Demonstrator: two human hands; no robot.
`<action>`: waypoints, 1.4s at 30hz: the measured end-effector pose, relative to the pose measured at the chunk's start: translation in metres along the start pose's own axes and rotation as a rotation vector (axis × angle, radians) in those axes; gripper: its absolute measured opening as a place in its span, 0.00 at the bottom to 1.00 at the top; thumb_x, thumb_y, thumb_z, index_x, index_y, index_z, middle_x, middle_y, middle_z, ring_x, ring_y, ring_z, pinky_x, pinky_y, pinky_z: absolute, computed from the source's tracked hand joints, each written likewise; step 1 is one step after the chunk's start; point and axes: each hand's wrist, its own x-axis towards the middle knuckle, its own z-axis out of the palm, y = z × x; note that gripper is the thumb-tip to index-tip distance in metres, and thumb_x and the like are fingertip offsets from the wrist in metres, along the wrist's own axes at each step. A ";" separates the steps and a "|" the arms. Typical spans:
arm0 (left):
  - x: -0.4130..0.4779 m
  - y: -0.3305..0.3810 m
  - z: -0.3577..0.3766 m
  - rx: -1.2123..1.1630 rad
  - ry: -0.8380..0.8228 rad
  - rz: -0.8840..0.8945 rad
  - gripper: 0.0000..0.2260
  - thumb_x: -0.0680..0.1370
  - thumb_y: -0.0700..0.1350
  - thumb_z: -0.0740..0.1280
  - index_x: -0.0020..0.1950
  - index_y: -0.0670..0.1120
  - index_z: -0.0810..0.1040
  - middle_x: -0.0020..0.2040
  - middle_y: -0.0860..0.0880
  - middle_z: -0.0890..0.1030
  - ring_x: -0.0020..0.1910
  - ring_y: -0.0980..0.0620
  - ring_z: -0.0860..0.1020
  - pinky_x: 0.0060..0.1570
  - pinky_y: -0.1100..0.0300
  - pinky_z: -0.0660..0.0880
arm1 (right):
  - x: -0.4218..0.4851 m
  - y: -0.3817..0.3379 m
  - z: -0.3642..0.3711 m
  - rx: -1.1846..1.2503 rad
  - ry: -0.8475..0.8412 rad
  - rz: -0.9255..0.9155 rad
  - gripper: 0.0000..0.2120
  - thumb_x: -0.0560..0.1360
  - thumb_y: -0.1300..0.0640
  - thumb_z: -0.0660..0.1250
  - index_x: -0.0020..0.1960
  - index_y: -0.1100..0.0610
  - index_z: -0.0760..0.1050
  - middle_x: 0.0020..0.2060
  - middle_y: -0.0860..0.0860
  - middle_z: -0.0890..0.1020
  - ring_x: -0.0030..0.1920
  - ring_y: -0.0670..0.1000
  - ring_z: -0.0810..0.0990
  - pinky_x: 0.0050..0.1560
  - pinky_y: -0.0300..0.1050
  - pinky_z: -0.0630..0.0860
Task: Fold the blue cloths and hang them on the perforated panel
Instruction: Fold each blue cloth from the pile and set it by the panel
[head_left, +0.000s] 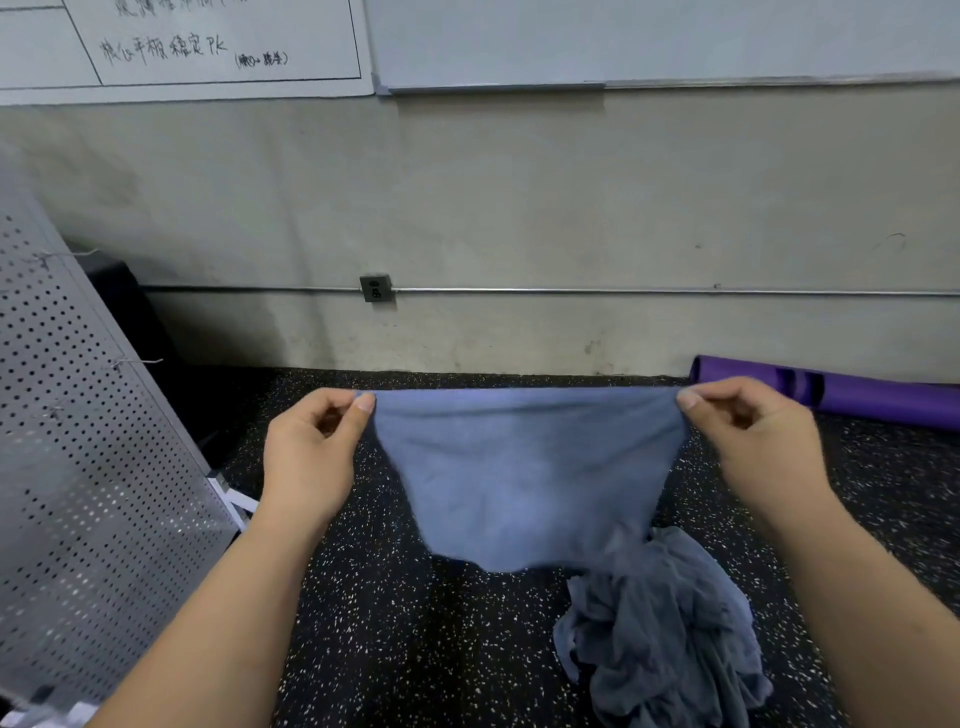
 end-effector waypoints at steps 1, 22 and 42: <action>-0.001 0.000 0.000 0.008 -0.011 -0.009 0.04 0.81 0.44 0.75 0.47 0.49 0.87 0.41 0.55 0.86 0.38 0.59 0.78 0.42 0.69 0.75 | -0.001 0.000 0.001 -0.036 -0.040 0.012 0.02 0.77 0.55 0.78 0.46 0.50 0.86 0.38 0.51 0.87 0.38 0.49 0.80 0.42 0.45 0.75; -0.001 -0.005 0.004 0.030 -0.004 -0.084 0.04 0.82 0.48 0.74 0.50 0.49 0.87 0.43 0.52 0.88 0.40 0.57 0.80 0.46 0.58 0.77 | 0.000 0.002 0.005 -0.086 -0.006 0.066 0.04 0.79 0.51 0.77 0.48 0.51 0.84 0.30 0.44 0.82 0.24 0.42 0.69 0.36 0.43 0.66; -0.007 0.015 0.004 0.121 -0.058 0.052 0.06 0.86 0.51 0.67 0.50 0.54 0.78 0.38 0.46 0.82 0.34 0.53 0.75 0.40 0.51 0.73 | -0.003 -0.013 0.007 -0.047 -0.014 0.001 0.04 0.84 0.47 0.68 0.52 0.46 0.77 0.43 0.72 0.78 0.37 0.55 0.72 0.41 0.62 0.77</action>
